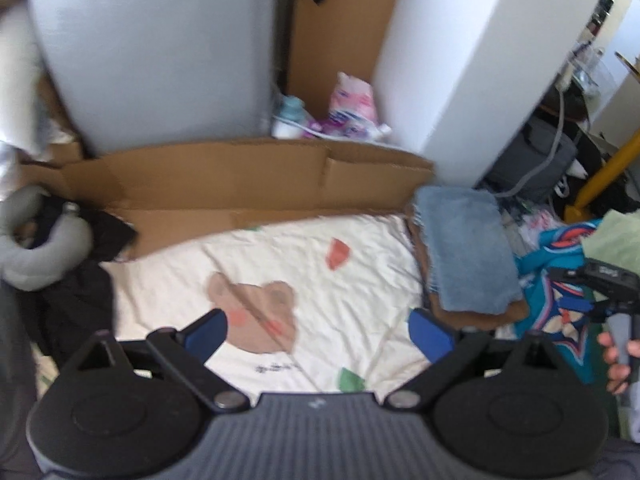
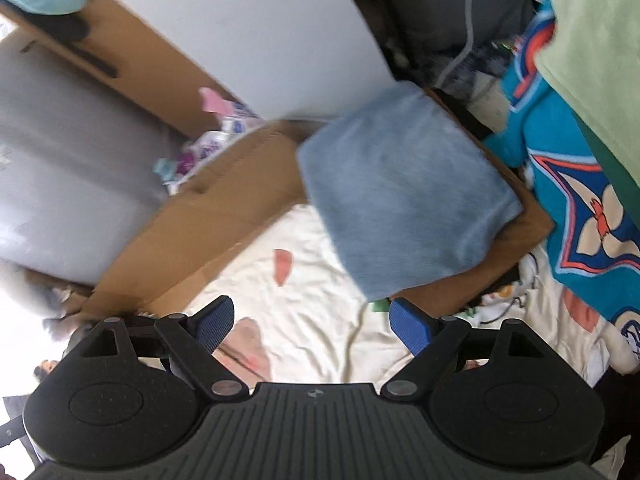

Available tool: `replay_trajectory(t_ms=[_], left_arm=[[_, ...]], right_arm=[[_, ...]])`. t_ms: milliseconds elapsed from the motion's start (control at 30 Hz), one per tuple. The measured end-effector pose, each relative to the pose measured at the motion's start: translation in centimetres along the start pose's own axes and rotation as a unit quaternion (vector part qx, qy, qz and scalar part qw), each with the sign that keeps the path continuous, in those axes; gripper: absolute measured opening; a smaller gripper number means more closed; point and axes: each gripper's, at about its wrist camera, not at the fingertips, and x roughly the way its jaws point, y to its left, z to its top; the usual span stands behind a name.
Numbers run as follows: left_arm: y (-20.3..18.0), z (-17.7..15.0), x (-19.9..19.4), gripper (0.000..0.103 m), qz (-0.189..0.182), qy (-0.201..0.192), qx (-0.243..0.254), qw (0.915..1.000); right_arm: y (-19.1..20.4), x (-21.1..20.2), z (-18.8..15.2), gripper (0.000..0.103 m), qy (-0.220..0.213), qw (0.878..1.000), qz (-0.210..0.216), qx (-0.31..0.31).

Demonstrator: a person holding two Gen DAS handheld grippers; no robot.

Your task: Fold clothes

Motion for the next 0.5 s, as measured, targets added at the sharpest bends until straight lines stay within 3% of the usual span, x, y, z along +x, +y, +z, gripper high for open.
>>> replay_trajectory(t_ms=[100,267,500], left_arm=[[1.9,-0.7,-2.3,0.102,0.016,-0.017,-0.008,0.9997],[4.8,-2.4,-4.9,0.102,0.036,-0.031,-0.042,0.998],[6.6,-6.1,-7.3,0.102,0.041,-0.043,-0.061,0.9964]], right_arm=[[1.0,-1.3,-0.6,0.1,-0.005,1.0,0.002,-0.006],[2.4,-2.6,-1.8,0.1,0.0,0.999,-0.019,-0.039],[3.9,-5.6,-3.6,0.1,0.006,0.997,-0.01,-0.075]])
